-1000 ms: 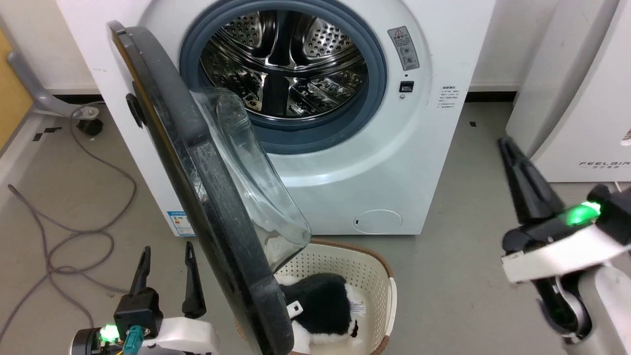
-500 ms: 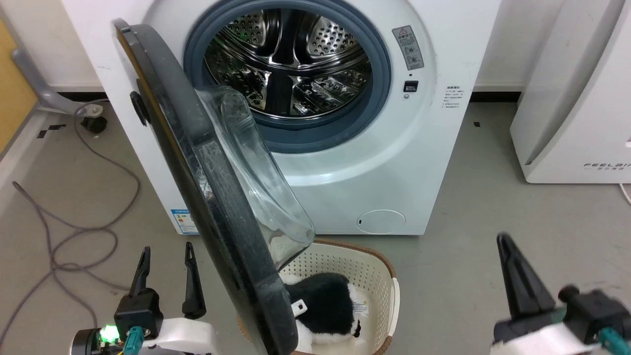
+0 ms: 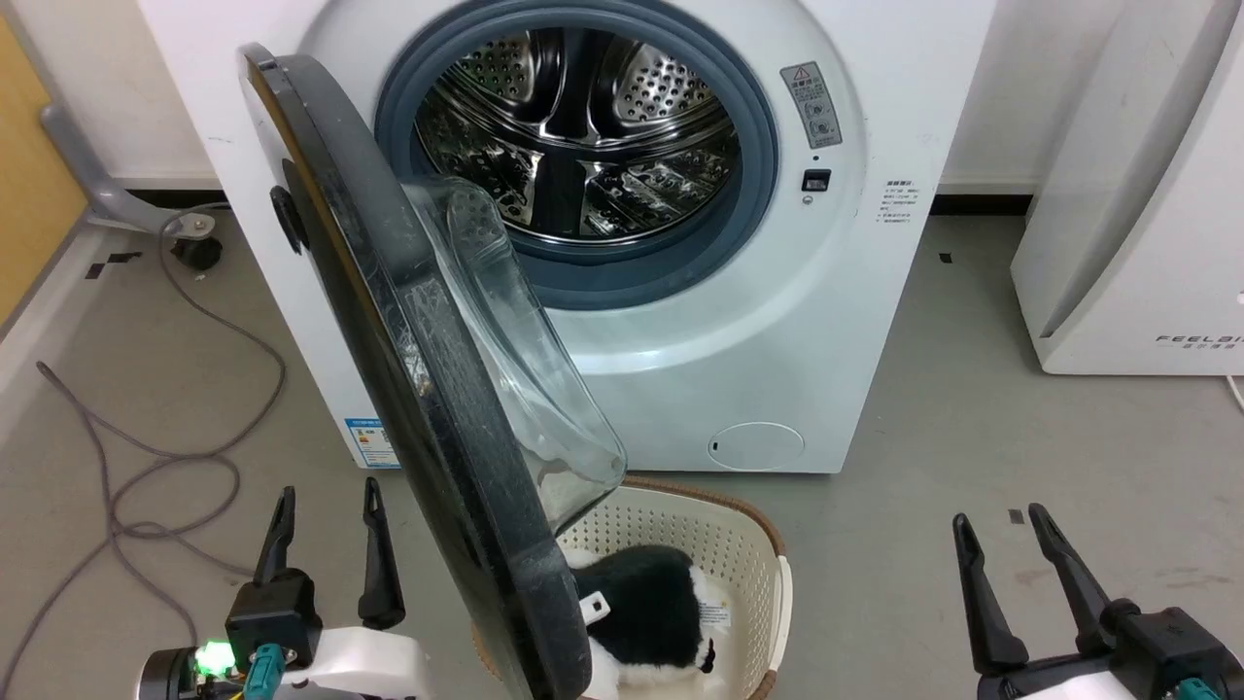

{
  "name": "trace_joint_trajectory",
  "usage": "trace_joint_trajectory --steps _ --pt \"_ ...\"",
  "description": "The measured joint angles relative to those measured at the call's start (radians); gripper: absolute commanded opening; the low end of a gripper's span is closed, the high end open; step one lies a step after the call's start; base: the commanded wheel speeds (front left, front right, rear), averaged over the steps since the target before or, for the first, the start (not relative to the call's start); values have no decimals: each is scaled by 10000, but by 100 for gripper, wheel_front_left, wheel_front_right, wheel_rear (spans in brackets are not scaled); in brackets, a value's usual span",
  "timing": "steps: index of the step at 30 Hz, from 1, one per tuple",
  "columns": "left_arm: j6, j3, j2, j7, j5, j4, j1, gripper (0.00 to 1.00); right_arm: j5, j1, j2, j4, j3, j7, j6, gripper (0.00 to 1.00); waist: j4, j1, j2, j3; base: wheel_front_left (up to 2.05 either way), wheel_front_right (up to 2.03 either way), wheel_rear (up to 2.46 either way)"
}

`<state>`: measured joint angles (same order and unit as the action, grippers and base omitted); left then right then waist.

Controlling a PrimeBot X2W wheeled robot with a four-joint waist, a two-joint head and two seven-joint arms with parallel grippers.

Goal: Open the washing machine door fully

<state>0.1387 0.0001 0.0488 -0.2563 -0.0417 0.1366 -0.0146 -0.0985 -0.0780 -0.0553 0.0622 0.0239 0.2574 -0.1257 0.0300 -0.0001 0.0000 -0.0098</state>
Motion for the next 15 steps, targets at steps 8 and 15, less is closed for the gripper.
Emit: trace_joint_trajectory --steps 8,15 --pt "211 351 113 0 140 -504 -97 0 0 -28 4 -25 142 0 0 100 135 0 0 -52 0 0 0" --pt "138 399 368 0 291 -2671 -779 0 -104 -61 8 -140 100 0 0 100 280 1 0 -86 0 0 0"
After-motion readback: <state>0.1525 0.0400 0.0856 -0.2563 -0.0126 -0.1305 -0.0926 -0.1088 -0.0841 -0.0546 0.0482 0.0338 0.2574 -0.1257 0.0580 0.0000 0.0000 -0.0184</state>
